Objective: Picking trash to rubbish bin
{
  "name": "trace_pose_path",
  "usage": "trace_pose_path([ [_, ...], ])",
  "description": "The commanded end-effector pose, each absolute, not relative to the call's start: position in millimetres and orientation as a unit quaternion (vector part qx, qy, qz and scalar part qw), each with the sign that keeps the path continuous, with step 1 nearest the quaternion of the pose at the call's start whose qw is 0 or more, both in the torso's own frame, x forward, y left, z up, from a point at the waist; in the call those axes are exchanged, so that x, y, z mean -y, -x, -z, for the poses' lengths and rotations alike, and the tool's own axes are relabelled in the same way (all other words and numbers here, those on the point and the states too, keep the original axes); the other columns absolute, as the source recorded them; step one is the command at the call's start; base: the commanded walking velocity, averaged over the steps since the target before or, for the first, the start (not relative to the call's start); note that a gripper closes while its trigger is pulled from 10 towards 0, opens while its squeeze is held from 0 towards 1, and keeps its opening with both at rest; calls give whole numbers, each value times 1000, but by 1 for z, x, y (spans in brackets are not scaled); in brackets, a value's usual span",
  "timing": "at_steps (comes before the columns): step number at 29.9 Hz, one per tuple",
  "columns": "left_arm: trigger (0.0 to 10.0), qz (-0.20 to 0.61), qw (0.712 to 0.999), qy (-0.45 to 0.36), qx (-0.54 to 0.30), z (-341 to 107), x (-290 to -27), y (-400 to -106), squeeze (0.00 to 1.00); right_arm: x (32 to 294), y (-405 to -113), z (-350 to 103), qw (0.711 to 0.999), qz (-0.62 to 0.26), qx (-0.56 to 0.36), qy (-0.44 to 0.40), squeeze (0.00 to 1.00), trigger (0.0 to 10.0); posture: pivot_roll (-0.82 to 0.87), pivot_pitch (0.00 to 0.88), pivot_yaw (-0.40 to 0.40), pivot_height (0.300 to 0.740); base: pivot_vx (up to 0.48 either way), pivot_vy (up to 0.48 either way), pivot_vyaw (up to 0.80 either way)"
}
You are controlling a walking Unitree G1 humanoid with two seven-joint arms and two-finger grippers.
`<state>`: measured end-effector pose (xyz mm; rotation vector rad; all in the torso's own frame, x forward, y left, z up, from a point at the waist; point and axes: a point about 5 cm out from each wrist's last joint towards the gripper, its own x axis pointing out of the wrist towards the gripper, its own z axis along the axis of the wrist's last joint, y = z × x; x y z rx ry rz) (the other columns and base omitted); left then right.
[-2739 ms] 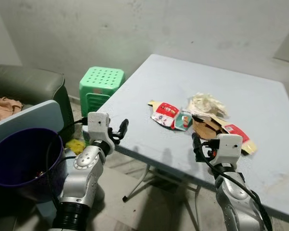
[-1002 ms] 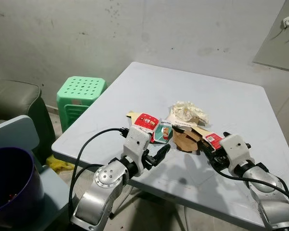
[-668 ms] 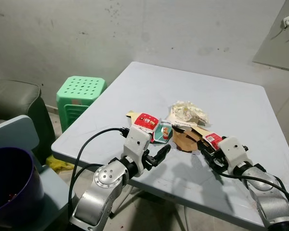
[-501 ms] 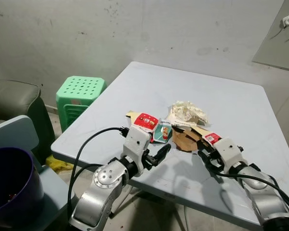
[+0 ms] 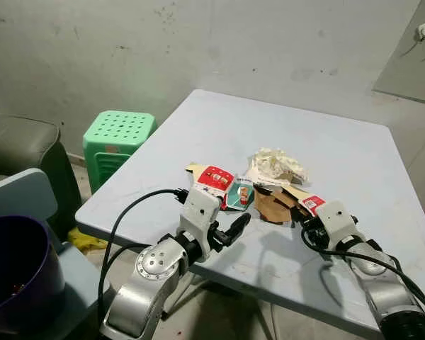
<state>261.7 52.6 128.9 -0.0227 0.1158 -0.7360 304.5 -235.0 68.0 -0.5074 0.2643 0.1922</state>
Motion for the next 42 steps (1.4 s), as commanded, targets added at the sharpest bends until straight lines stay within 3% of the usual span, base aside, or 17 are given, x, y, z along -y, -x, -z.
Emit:
trace_pose_path([
  [1, 10000, 358, 932, 11, -54, -132, -51, -261, 0, 237, -309, -74, 956, -88, -120, 252, 0, 0, -4, 0, -80, 740, 0, 0, 0],
  [42, 10000, 346, 937, 8, -43, -135, -53, -264, 0, 236, -307, -74, 958, -105, -106, 244, 0, 0, -3, 0, -79, 740, 0, 0, 0],
])
